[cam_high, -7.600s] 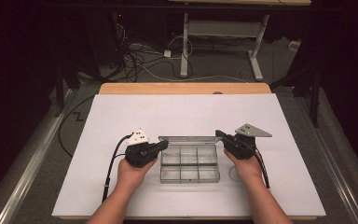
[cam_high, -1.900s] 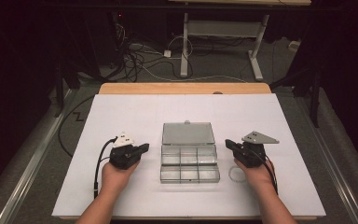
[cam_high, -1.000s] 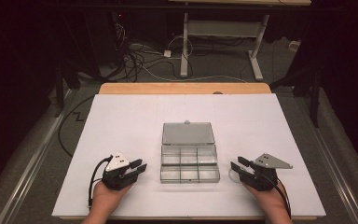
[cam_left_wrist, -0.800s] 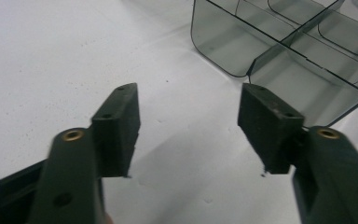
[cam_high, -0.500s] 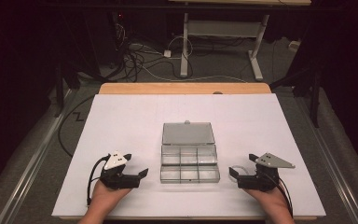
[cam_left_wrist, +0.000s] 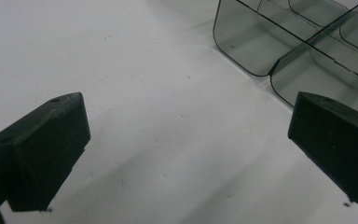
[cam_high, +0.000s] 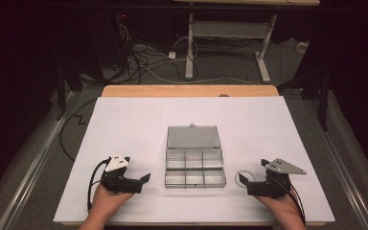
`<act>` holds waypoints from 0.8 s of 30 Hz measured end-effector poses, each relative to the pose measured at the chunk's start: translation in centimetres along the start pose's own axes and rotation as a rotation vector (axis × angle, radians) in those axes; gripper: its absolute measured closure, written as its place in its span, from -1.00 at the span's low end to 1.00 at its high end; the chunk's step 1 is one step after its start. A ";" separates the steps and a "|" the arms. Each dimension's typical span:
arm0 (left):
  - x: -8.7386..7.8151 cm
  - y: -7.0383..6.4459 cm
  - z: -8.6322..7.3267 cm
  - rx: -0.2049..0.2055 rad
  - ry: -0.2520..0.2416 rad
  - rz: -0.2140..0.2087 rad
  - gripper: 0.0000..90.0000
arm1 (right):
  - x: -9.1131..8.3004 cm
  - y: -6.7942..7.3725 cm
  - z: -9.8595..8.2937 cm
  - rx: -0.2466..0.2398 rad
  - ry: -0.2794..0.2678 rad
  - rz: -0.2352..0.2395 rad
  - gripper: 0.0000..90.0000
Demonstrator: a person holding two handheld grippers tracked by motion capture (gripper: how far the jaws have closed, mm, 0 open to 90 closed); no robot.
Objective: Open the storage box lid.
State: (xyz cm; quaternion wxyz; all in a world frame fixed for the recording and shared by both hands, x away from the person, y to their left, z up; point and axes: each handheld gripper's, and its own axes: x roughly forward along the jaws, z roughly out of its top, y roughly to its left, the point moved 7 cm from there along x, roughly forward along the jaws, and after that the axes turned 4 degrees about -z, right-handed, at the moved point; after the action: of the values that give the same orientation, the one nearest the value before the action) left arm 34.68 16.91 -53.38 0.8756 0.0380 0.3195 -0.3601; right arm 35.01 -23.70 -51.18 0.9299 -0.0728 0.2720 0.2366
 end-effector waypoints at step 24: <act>0.5 -0.1 -0.4 0.007 0.042 -0.030 -1.00 | -0.8 -1.8 -1.8 0.023 0.101 -0.008 0.43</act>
State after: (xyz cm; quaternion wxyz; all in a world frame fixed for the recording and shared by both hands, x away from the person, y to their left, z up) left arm 34.68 16.62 -53.95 0.8631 0.0438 0.3370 -0.3737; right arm 34.48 -26.09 -52.24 0.9167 -0.0751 0.3209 0.2259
